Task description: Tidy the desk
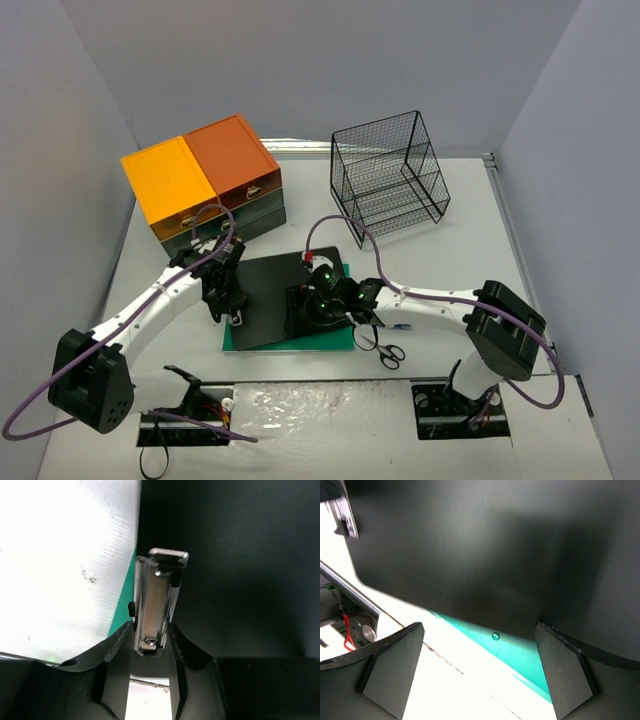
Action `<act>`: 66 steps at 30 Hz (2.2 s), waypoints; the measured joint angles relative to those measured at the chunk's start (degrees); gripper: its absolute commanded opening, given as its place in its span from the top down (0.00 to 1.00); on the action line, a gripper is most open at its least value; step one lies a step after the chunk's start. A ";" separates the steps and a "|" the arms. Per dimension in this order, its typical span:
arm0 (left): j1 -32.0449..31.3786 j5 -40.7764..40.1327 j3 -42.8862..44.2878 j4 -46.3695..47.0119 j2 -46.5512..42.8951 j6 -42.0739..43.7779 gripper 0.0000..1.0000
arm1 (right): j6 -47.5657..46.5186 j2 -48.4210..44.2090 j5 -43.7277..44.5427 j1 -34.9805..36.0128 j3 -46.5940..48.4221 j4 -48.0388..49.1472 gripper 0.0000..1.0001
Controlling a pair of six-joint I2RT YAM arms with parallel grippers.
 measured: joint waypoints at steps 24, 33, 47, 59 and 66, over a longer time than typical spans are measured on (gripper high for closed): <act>0.06 0.47 4.44 -1.29 0.08 1.21 1.00 | -2.08 -7.78 17.10 7.38 3.05 -10.61 0.10; 0.76 -0.45 -3.95 2.29 -0.89 -2.63 0.47 | -2.11 -0.78 20.05 7.57 5.49 -9.80 0.09; 2.05 -2.96 -13.10 7.03 -10.48 -5.22 0.30 | -3.05 0.09 21.20 -0.51 6.43 -7.88 0.09; 2.05 -3.32 -26.62 15.07 -25.89 -8.55 0.29 | -3.84 4.00 16.42 -3.69 5.40 -3.60 0.09; 2.05 -3.59 -30.22 21.34 -28.45 -8.57 0.29 | -4.57 5.25 14.14 -3.69 5.03 -2.02 0.09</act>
